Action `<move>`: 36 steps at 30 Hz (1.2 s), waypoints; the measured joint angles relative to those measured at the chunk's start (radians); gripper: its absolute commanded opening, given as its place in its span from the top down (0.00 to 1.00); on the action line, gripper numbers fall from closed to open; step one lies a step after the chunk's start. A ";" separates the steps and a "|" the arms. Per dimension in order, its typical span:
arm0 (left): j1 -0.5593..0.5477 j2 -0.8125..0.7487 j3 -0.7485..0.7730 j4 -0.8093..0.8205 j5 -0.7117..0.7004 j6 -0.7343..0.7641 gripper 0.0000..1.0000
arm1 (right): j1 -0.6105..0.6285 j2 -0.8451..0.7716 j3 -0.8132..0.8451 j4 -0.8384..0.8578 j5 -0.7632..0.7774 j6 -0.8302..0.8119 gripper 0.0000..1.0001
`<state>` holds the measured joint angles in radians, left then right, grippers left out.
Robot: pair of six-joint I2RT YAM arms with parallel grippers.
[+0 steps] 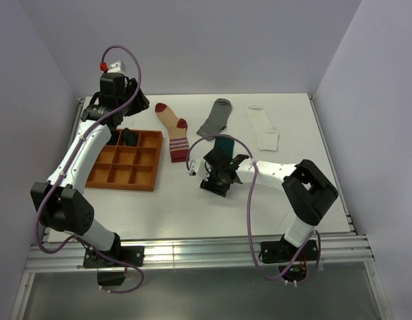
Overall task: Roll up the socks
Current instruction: Roll the sock at the center of the board.
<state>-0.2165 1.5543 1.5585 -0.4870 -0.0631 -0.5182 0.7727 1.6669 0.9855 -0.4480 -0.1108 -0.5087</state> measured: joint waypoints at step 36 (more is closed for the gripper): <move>-0.467 -0.067 -0.693 0.753 0.223 0.084 0.65 | -0.403 0.651 0.580 -0.879 -0.813 -0.380 0.78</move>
<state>-0.6830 1.4876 0.8658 0.2665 0.1596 -0.4339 0.3698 2.3177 1.5658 -1.3273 -0.9234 -0.8890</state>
